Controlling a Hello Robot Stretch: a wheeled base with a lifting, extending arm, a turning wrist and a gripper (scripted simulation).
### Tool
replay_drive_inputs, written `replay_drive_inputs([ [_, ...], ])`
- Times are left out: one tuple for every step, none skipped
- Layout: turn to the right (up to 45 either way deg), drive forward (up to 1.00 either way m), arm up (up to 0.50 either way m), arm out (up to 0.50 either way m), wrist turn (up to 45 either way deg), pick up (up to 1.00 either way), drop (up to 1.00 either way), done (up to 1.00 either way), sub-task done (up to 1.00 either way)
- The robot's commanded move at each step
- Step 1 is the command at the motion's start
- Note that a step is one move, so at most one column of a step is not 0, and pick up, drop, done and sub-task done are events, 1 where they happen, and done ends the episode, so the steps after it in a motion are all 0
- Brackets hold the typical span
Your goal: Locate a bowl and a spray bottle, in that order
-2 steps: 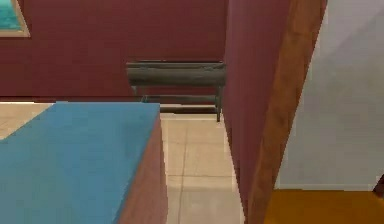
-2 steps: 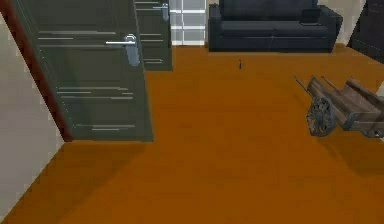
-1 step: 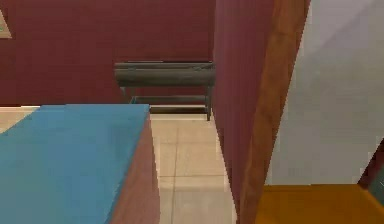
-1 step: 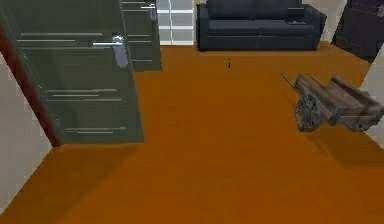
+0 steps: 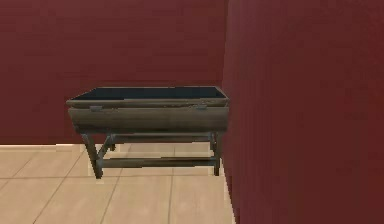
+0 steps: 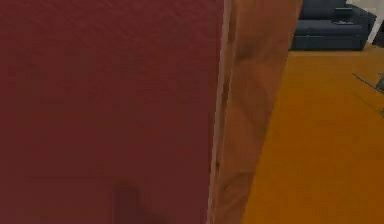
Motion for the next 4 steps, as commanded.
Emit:
replay_drive_inputs([
  [0.0,0.1,0.0,0.0,0.0,0.0,0.0,0.0,0.0],
  [-45.0,0.0,0.0,0.0,0.0,0.0,0.0,0.0,0.0],
  [-21.0,0.0,0.0,0.0,0.0,0.0,0.0,0.0,0.0],
  [0.0,1.0,0.0,0.0,0.0,0.0,0.0,0.0,0.0],
])
